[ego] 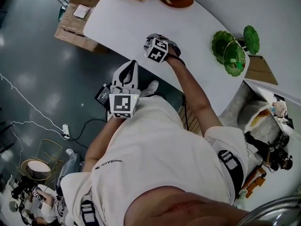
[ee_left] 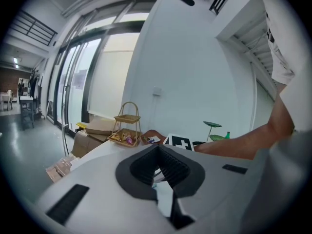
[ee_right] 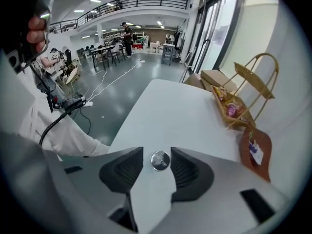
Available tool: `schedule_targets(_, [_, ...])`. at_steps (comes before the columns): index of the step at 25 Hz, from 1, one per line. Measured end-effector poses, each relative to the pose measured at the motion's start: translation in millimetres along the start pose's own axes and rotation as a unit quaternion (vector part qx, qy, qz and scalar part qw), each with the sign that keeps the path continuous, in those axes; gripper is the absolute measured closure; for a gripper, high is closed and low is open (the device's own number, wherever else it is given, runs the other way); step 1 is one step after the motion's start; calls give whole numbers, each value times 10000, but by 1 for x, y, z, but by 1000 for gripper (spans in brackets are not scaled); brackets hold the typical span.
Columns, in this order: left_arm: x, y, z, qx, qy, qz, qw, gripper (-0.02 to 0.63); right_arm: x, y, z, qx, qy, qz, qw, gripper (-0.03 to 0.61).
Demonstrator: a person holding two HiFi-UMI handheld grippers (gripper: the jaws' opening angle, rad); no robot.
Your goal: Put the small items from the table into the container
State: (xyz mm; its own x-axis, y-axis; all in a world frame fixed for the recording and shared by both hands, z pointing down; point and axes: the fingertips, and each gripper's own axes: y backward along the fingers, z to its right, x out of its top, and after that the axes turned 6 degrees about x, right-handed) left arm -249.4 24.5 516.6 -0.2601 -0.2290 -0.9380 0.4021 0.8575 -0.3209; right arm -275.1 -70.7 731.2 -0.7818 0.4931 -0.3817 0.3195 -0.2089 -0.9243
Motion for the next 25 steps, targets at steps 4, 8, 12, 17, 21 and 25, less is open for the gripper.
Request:
schedule_targets(4, [-1, 0, 5, -122, -51, -13, 9999, 611, -4, -6, 5, 120, -85, -80, 9999, 407])
schedule_targets(8, [-1, 1, 2, -116, -45, -29, 9999, 611, -8, -10, 8, 150, -111, -199, 9996, 407])
schedule_targets(12, [2, 1, 2, -95, -132, 30, 9999, 611, -9, -13, 10, 139, -189, -57, 9997, 431])
schedule_targets(17, [4, 0, 2, -187, -183, 47, 9996, 611, -8, -1, 10, -14, -476, 235, 9986, 433])
schedule_targets(21, [10, -1, 10, -335, -235, 81, 9991, 611, -6, 21, 8, -173, -735, 487, 9960, 433])
schedule_targets(25, [17, -5, 23, -564, -373, 125, 9976, 611, -8, 48, 13, -344, -1210, 940, 9876, 433])
